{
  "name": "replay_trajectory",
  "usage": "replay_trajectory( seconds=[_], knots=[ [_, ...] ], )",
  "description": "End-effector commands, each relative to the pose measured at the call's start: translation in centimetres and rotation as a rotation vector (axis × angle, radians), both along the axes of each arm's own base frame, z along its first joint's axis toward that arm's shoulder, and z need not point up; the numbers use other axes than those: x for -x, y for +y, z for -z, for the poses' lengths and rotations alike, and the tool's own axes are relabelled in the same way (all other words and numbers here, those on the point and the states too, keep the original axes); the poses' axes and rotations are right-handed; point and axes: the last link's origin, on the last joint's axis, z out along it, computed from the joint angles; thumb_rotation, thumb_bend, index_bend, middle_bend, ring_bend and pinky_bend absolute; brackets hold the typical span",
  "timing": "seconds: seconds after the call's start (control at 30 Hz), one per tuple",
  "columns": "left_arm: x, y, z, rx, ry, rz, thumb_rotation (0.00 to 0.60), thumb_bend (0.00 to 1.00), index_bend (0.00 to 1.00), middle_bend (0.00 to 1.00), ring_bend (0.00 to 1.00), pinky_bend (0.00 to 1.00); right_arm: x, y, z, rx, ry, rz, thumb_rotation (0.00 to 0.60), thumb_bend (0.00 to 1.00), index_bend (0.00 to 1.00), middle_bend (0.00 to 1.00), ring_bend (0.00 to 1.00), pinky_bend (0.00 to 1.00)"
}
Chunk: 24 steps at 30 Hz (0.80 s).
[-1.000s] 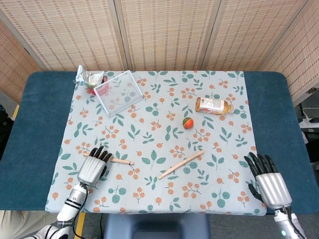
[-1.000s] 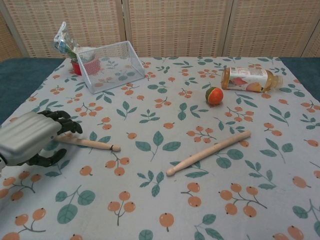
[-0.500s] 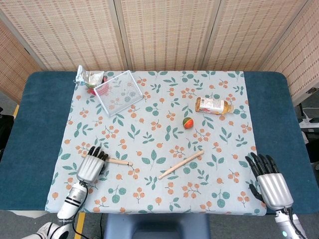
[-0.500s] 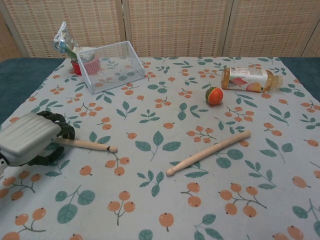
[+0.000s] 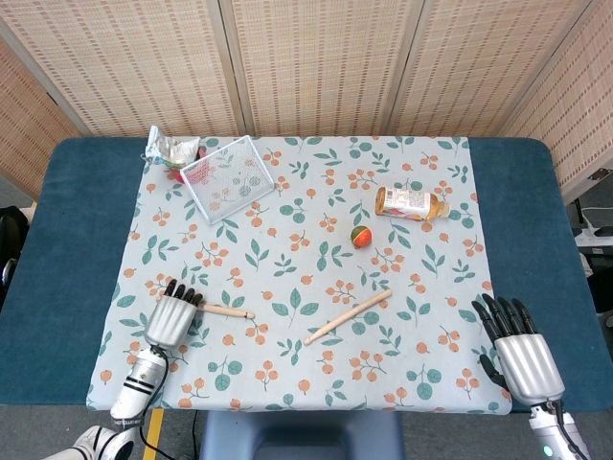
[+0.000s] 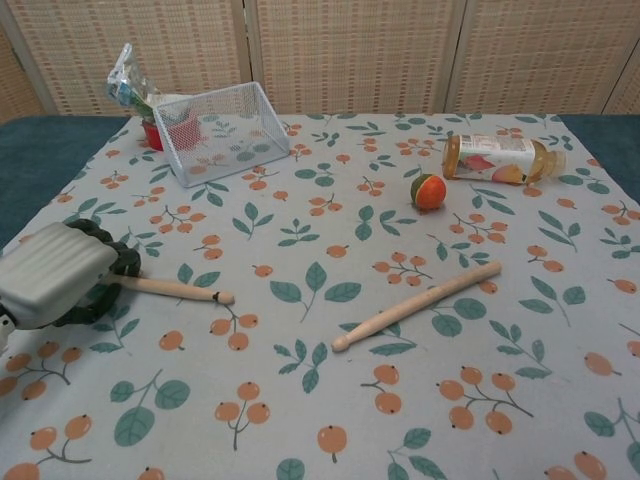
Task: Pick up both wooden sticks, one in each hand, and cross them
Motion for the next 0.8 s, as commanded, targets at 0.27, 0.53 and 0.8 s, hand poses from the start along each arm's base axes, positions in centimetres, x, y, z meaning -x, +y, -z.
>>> replay_trajectory(
  seconds=[0.27,0.53,0.8],
  knots=[
    [-0.1,-0.2,-0.4,0.016,-0.017,-0.011,0.600,0.46,0.54,0.61,0.35,0.26,0.0,0.0,0.0,0.002,-0.001,0.001,0.600,0.30,0.00,0.00,0.00,0.00],
    [-0.7,-0.3,-1.2,0.058,0.013,-0.010,0.600,0.46,0.49,0.58,0.35,0.25,0.0,0.2,0.1,-0.003,0.003,0.005,0.600,0.30,0.00,0.00,0.00,0.00],
    [-0.6,0.3,-1.3,0.072,0.147,-0.004,0.600,0.46,0.56,0.63,0.35,0.25,0.1,0.2,-0.1,0.009,0.004,0.010,0.600,0.30,0.00,0.00,0.00,0.00]
  ],
)
